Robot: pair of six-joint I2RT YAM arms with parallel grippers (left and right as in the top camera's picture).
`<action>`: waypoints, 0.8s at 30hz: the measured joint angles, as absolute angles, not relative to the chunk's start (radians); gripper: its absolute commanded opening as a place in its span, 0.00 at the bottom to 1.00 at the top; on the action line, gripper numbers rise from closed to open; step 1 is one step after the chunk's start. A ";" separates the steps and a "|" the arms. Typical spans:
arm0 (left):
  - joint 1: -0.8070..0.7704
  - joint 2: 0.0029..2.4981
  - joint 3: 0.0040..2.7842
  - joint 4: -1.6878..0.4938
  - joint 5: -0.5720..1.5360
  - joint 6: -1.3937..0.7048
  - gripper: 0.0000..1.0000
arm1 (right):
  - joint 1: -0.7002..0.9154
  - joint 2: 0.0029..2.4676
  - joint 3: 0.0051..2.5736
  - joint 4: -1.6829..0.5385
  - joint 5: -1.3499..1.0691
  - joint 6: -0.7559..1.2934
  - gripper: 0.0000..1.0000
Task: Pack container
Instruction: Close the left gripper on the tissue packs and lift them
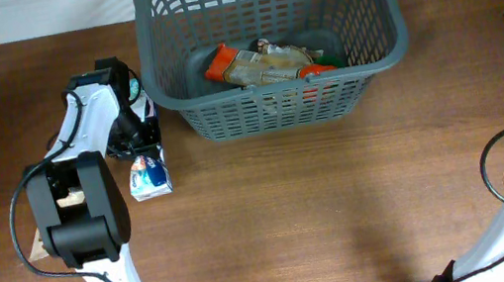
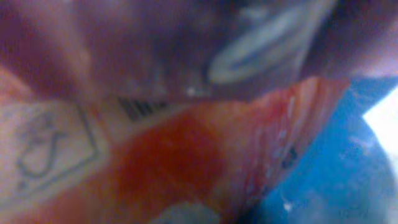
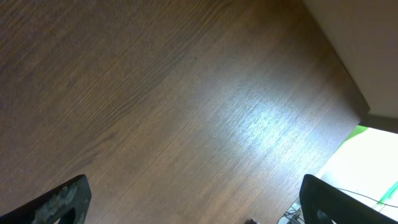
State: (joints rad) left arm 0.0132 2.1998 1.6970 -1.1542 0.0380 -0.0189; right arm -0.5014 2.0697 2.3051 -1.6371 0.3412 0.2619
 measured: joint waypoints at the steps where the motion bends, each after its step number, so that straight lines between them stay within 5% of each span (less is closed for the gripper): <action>1: 0.013 2.200 1.697 -1.154 0.038 -0.019 0.02 | -0.501 2.070 2.305 -1.637 0.341 0.262 0.99; 12: 0.047 2.215 1.765 -1.228 0.019 -0.040 0.02 | -0.501 2.070 2.305 -1.637 0.341 0.262 0.99; 24: 0.219 2.234 2.376 -1.552 0.011 -0.089 0.02 | -0.501 2.070 2.305 -1.636 0.339 0.262 0.99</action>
